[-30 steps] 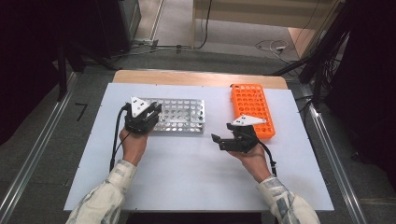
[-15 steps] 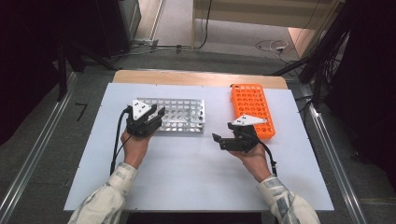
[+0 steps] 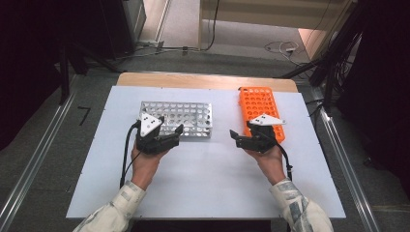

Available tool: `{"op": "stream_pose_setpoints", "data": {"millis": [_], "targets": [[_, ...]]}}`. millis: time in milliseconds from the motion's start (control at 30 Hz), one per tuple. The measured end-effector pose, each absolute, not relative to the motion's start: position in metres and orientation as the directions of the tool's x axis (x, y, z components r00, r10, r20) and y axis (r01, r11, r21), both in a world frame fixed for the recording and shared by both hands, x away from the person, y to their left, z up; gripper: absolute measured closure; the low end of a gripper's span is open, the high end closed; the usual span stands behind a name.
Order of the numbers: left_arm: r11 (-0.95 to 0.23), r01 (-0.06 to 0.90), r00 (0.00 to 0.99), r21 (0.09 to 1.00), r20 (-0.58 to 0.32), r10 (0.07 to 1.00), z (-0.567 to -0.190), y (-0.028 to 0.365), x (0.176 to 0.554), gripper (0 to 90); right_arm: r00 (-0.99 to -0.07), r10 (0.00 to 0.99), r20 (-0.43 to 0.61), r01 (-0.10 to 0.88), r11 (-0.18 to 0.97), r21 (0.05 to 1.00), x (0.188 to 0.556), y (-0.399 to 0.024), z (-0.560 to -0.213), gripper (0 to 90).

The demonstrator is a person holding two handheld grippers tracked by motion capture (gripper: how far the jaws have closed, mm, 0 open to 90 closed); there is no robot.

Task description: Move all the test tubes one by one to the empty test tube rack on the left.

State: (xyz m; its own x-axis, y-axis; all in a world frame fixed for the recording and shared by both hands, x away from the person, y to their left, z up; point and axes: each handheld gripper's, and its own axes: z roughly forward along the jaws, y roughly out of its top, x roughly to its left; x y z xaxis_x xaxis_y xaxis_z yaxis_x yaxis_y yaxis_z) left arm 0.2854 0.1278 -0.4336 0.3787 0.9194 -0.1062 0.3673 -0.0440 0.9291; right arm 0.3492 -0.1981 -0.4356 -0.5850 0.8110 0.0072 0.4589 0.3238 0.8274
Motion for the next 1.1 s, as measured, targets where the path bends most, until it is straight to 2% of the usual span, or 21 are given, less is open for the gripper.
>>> {"op": "stream_pose_setpoints", "data": {"millis": [333, 500, 1000, 1100], "targets": [[-0.048, 0.384, 0.390, 0.922, -0.115, 0.913, -0.442, 0.125, 0.281, 26.8, -0.394, 0.919, 0.020, 0.496, 0.194, 0.846, 0.382, -0.242, -0.433, 28.0], [-0.054, 0.381, 0.399, 0.923, -0.111, 0.910, -0.442, 0.123, 0.280, 26.9, -0.338, 0.941, 0.008, 0.504, 0.174, 0.846, 0.400, -0.251, -0.433, 31.9], [-0.066, 0.382, 0.405, 0.922, -0.103, 0.908, -0.445, 0.122, 0.281, 27.1, -0.247, 0.969, -0.012, 0.600, 0.163, 0.783, 0.464, -0.251, -0.445, 60.8], [-0.064, 0.380, 0.405, 0.923, -0.104, 0.908, -0.445, 0.123, 0.281, 27.4, -0.258, 0.966, 0.005, 0.616, 0.160, 0.771, 0.469, -0.251, -0.447, 68.3]]}}
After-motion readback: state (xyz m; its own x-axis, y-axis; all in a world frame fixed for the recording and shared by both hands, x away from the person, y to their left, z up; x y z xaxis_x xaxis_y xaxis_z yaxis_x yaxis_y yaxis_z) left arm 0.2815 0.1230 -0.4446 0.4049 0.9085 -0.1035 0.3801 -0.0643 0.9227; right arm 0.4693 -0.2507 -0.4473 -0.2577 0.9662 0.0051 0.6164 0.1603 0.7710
